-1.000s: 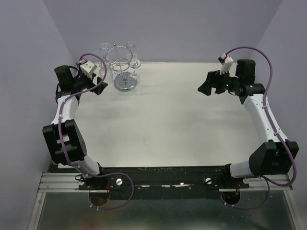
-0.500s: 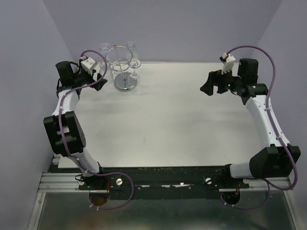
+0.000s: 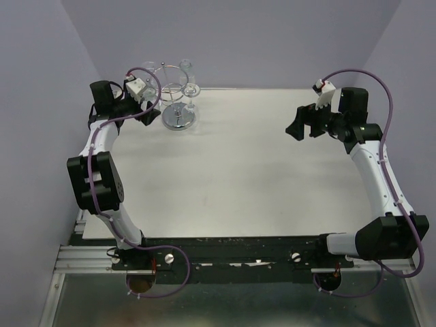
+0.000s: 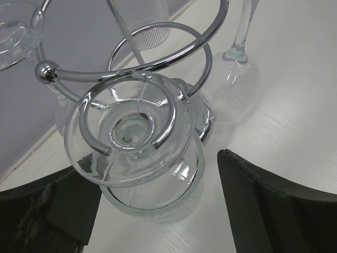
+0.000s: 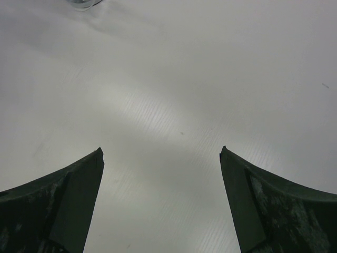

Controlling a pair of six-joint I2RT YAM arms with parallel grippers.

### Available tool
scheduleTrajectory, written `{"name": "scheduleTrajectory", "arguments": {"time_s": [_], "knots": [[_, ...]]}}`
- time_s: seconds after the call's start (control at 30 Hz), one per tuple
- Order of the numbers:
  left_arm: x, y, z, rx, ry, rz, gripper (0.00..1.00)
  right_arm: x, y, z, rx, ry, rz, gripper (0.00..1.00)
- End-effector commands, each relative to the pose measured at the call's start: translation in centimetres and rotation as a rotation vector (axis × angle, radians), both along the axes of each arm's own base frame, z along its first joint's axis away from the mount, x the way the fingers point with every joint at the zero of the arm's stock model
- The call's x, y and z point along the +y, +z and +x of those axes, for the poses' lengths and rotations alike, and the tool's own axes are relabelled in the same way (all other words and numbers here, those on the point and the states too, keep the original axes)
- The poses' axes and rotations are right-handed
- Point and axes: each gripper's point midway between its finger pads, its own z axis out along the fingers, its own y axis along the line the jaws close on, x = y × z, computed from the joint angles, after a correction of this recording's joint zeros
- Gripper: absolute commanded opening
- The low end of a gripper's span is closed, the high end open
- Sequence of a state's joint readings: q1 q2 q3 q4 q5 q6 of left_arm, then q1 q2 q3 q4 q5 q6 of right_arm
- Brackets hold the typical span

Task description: Take the wine glass off the wine glass rack

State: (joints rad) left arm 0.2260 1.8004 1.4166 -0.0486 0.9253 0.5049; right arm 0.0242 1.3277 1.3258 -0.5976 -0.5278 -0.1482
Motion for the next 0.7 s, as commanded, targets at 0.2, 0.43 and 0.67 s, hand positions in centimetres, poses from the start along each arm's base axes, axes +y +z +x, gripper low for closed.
{"name": "scheduleTrajectory", "arguments": {"time_s": [0.2, 0.43, 0.67], "knots": [[-0.68, -0.26, -0.06, -0.005, -0.047, 0.016, 0.97, -0.26, -0.43, -0.43, 0.015, -0.006, -0.01, 0.99], [-0.67, -0.32, 0.13, -0.009, -0.05, 0.016, 0.95, -0.24, -0.55, -0.04, 0.024, -0.007, -0.005, 0.99], [-0.67, -0.15, 0.42, -0.012, -0.051, 0.011, 0.91, -0.22, -0.92, 0.11, 0.037, -0.009, -0.002, 0.99]]}}
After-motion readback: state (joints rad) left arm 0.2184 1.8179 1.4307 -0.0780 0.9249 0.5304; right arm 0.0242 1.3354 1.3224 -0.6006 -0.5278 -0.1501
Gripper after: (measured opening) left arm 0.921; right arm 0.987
